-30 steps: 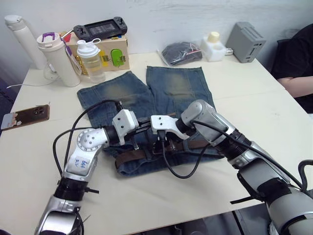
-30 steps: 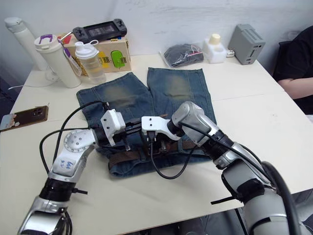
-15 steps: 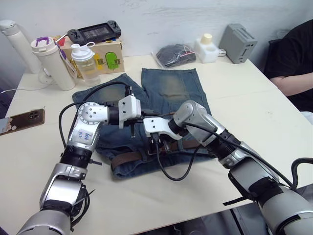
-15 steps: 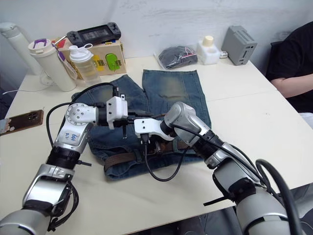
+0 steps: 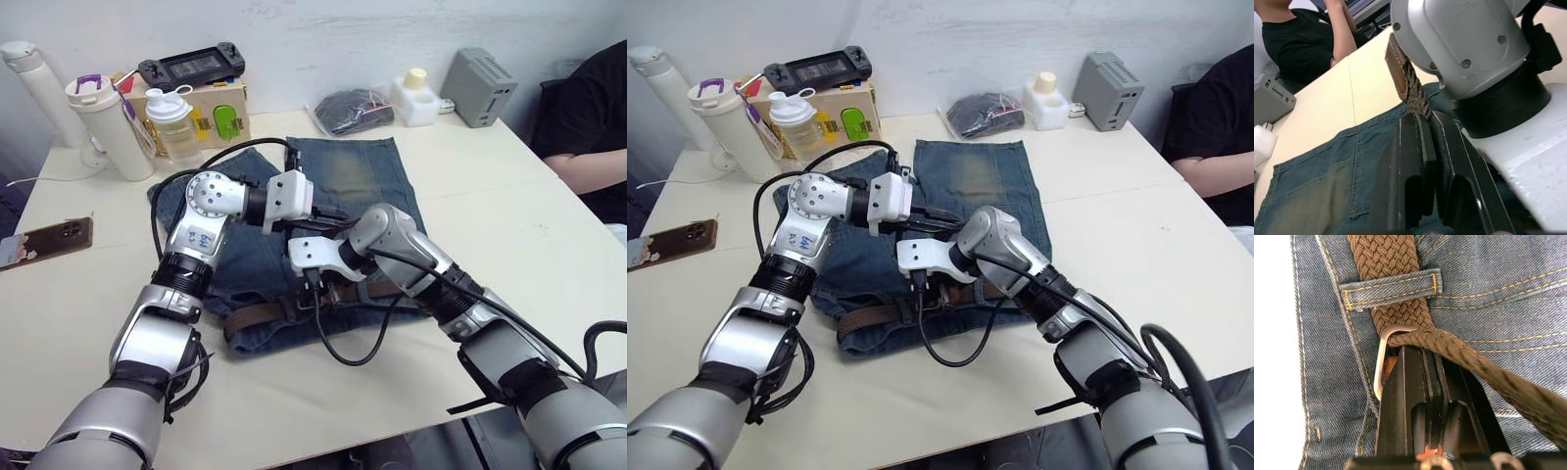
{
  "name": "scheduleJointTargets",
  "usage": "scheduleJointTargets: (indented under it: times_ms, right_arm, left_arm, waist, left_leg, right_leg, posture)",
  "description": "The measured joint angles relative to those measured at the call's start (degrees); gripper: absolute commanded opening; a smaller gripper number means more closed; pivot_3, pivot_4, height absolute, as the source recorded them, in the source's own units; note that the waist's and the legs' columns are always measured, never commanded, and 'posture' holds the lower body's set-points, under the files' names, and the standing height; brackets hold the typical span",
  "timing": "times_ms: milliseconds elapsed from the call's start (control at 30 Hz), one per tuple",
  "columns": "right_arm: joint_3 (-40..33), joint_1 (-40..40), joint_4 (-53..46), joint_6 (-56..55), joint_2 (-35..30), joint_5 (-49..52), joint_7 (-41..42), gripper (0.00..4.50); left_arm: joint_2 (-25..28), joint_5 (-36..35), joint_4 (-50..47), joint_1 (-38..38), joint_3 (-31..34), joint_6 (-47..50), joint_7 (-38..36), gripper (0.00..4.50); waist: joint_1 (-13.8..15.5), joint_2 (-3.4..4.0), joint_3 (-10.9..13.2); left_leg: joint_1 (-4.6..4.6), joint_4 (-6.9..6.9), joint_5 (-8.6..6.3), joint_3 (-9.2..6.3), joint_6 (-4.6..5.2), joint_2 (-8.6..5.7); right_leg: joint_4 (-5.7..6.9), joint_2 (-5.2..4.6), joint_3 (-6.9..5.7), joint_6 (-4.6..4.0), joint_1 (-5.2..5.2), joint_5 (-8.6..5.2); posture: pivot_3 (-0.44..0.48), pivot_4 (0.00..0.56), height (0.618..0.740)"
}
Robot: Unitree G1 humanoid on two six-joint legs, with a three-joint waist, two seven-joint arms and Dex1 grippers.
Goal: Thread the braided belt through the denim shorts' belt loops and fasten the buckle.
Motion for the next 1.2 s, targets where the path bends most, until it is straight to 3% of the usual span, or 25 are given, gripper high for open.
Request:
scheduleJointTargets:
  times_ms: [500, 767, 1067, 1200]
  right_arm:
    - [-1.7, 1.4, -1.0, 1.5, -1.6, -0.2, 0.6, 0.05]
    - [-1.8, 1.6, -1.4, 2.1, -1.6, -0.3, 0.4, 0.05]
    - [-3.5, 4.9, -5.7, 2.3, -1.3, -0.4, -3.0, 0.05]
    - [-8.7, 10.0, -12.8, 7.3, -2.5, 1.4, -6.8, 0.05]
  left_arm:
    - [-3.8, 2.5, 10.5, -5.7, 0.0, -6.2, -1.5, 0.00]
    - [-4.0, 3.0, 11.5, -6.2, 0.1, -7.6, -2.1, 0.00]
    - [-0.6, 3.0, 3.5, 0.0, 1.4, -7.4, 0.2, 0.00]
    - [5.9, 3.0, -4.7, 10.9, 7.1, -4.4, 6.0, 0.00]
  waist:
    - [1.5, 0.04, 0.0]
    - [1.5, 0.06, -0.1]
    - [0.6, 0.14, -0.1]
    - [0.7, 0.29, 0.2]
  left_leg:
    - [-0.04, 0.18, -0.02, -0.06, 0.04, -0.11]
    - [-0.05, 0.18, -0.02, -0.11, 0.05, -0.15]
    - [-0.05, 0.07, -0.03, -0.10, 0.01, -0.06]
    - [-0.32, 0.03, 0.00, -0.13, 0.06, -0.08]
  right_leg:
    - [0.00, -0.19, -0.01, 0.01, 0.01, 0.01]
    - [0.01, -0.22, -0.04, 0.02, 0.02, 0.01]
    - [0.04, -0.12, -0.04, 0.01, -0.04, 0.01]
    - [0.01, -0.13, -0.07, 0.00, -0.29, 0.00]
  posture:
    - [0.000, 0.150, 0.687]
    - [0.000, 0.150, 0.687]
    - [0.000, 0.150, 0.687]
    - [0.000, 0.150, 0.687]
